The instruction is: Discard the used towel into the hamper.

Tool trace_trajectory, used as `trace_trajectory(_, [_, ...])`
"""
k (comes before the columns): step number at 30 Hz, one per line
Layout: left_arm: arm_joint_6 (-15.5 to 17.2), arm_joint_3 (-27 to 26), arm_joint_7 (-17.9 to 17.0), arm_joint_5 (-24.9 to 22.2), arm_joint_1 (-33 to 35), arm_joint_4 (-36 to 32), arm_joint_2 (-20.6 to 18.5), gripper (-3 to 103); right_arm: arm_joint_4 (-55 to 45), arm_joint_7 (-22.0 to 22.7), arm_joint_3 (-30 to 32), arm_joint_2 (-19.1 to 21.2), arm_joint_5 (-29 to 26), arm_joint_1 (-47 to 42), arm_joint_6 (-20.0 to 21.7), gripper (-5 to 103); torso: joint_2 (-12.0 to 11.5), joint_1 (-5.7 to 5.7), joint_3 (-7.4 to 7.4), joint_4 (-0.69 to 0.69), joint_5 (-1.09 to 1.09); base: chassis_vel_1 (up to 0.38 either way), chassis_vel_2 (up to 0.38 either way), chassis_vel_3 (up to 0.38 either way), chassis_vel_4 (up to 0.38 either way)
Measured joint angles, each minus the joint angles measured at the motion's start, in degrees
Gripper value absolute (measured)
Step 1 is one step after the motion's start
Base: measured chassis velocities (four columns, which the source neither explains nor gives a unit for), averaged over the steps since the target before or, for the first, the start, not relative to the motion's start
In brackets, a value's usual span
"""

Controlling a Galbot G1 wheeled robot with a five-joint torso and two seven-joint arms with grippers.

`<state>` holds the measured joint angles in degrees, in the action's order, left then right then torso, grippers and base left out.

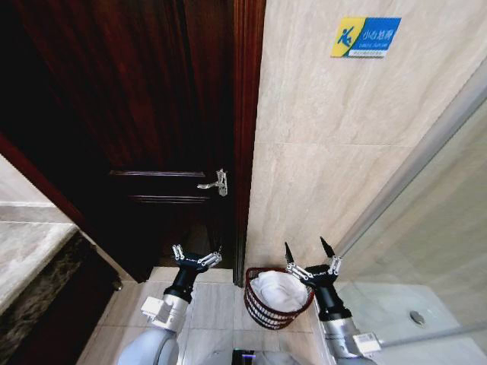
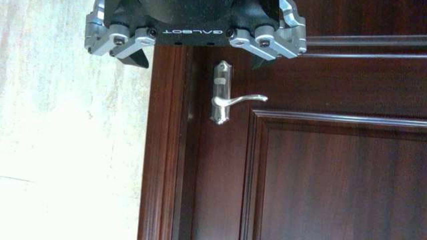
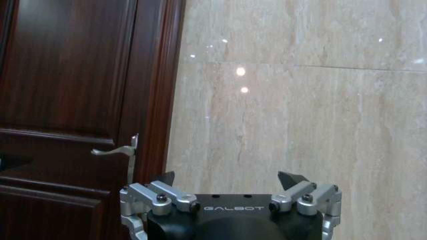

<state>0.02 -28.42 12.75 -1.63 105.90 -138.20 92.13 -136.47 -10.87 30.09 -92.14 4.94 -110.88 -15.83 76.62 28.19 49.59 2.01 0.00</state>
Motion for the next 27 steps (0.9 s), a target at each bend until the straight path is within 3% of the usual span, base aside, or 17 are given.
trace_trajectory(27, [0.0, 0.0, 0.0, 0.0, 0.0, 0.0, 0.0, 100, -0.01, 0.0, 0.0, 0.0, 0.0, 0.0, 0.0, 100, 0.02, 0.0, 0.0, 0.01, 0.0, 0.161, -0.163, -0.159, 0.16])
